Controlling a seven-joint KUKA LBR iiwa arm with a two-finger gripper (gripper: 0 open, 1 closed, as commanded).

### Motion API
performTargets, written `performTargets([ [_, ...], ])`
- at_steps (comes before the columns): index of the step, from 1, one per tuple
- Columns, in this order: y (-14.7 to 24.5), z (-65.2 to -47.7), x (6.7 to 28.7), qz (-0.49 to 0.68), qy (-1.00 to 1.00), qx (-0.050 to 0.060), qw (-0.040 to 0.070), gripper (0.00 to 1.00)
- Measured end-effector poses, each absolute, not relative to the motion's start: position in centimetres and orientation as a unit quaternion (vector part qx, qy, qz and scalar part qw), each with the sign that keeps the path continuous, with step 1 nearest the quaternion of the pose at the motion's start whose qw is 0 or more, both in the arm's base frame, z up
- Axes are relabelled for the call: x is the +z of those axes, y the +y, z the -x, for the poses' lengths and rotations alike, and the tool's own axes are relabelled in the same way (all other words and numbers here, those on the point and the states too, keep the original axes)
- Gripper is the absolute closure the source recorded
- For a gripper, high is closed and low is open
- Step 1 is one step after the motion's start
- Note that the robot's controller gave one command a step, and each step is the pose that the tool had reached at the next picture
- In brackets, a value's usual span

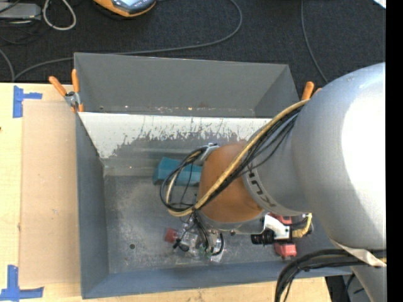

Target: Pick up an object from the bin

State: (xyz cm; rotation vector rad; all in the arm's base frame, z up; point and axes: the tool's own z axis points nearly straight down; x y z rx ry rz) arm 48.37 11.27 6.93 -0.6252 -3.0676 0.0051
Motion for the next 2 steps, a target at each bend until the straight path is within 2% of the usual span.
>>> performTargets([
  [1, 11.3, -48.3, 6.9, 0.2, -0.98, 0.002, 0.006, 1.0],
  [2, 11.2, -48.2, 8.7, 0.2, -0.98, 0.002, 0.008, 1.0],
])
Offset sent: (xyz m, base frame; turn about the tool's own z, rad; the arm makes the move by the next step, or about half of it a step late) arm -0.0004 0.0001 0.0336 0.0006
